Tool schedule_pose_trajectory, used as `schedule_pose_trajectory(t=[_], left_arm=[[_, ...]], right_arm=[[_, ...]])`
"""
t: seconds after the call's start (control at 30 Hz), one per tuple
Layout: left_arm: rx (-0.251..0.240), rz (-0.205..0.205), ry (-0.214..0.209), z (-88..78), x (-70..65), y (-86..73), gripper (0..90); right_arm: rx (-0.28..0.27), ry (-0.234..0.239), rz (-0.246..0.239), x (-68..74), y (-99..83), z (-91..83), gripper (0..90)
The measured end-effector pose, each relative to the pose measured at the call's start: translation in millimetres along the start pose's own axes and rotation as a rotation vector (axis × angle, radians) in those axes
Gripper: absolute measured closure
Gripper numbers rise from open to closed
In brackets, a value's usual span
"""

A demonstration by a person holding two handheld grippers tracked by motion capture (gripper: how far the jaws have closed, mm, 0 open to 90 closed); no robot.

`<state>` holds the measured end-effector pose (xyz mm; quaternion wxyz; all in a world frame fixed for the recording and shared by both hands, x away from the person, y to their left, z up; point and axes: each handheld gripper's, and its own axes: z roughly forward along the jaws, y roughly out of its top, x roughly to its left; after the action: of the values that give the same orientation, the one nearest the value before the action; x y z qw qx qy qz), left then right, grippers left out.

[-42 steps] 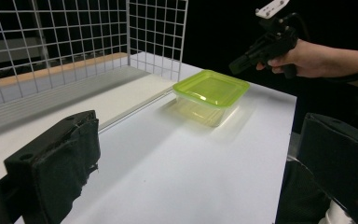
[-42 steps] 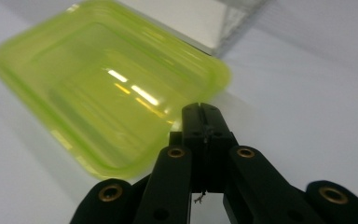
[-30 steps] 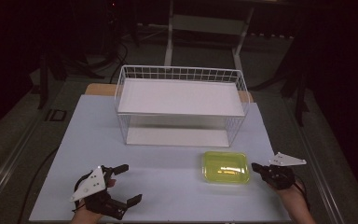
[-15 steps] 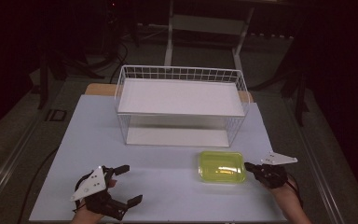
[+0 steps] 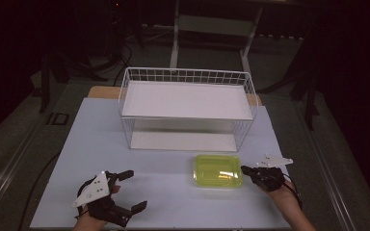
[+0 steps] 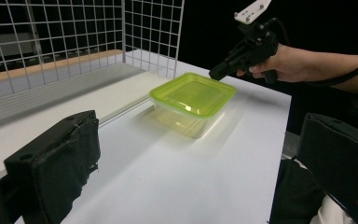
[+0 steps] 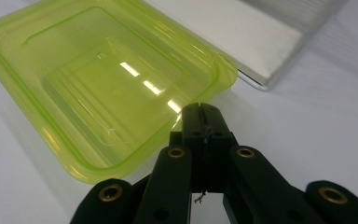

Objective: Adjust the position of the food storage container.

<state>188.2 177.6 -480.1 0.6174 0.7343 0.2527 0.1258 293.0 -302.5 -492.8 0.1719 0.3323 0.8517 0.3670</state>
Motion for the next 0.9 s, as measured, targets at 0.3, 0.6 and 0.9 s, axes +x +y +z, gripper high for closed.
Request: schedule_pose_trajectory(t=[0.3,0.6,0.9], left_arm=[[0.002,0.003,-0.004,0.2,-0.7,-0.3,0.0],[0.001,0.004,-0.005,-0.8,-0.5,-0.3,0.0],[0.008,0.011,-0.003,-0.9,-1.6,-0.4,0.0]], right_arm=[[0.0,0.029,-0.036,10.6,14.0,13.2,90.0],[0.007,0.066,-0.063,23.8,27.4,25.6,90.0],[0.003,0.097,-0.081,36.4,37.3,34.6,90.0]])
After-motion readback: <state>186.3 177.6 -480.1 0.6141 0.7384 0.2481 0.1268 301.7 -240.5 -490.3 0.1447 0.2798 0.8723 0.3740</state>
